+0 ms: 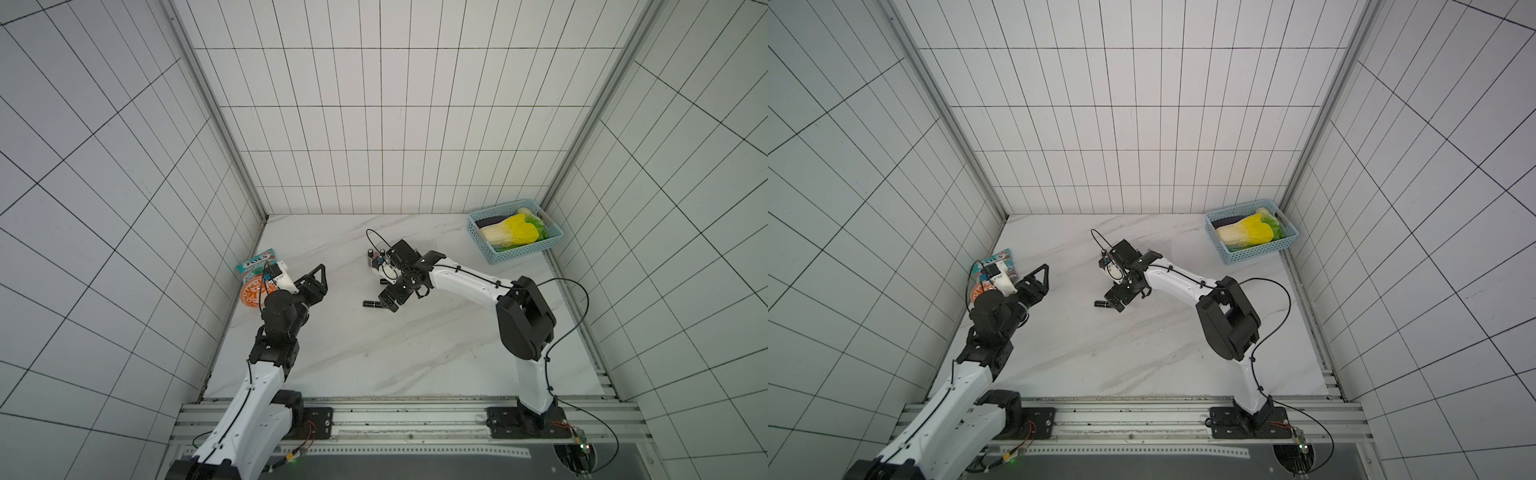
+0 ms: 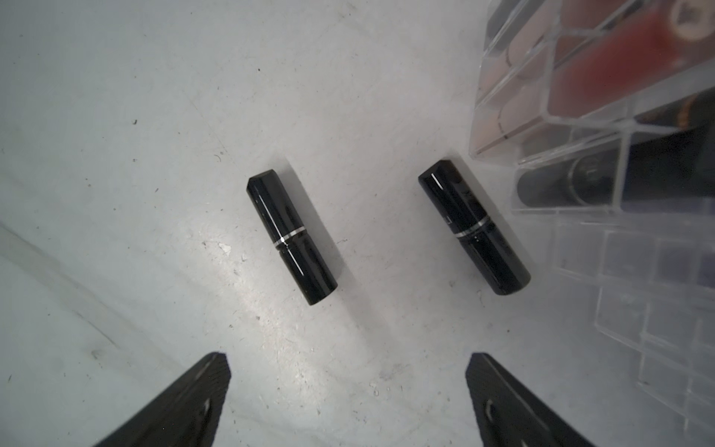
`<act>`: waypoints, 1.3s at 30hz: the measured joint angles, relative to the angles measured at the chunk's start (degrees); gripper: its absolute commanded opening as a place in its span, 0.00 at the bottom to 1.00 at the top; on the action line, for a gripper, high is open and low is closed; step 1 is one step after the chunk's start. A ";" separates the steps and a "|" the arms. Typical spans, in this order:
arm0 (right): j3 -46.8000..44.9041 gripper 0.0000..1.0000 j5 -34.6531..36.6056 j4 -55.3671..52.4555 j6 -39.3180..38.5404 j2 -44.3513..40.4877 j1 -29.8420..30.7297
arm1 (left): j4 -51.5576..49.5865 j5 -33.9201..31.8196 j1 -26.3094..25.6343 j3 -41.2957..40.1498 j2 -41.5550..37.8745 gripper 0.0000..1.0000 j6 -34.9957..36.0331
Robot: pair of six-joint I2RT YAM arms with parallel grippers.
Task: Arrange the lipsticks in the organizer
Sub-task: Pick up the lipstick at the center of the board.
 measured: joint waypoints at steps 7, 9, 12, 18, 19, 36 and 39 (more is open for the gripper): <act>4.07 0.96 -0.72 -1.44 -2.21 4.79 0.00 | 0.22 1.84 0.11 0.00 0.83 0.68 -0.55; 4.55 0.91 -1.77 -1.73 -2.58 5.49 0.00 | 0.28 2.05 0.11 0.00 1.14 0.68 -0.61; 6.82 0.87 -3.37 -3.61 -2.67 7.26 0.02 | 0.46 2.23 0.11 0.00 1.53 0.68 -0.61; 10.32 0.78 -5.03 -6.47 -2.69 10.99 0.59 | 0.59 2.58 0.11 0.00 2.05 0.68 -0.63; 10.73 0.77 -5.07 -7.04 -2.78 11.45 0.74 | 0.59 2.62 0.11 0.00 2.08 0.68 -0.63; 19.04 0.31 -4.96 -12.44 -3.08 17.55 3.30 | 0.59 3.17 0.17 0.00 2.16 0.68 -0.61; 17.22 0.26 -5.25 -11.23 -2.69 16.74 3.37 | 0.61 3.69 0.33 0.09 2.54 0.68 -0.35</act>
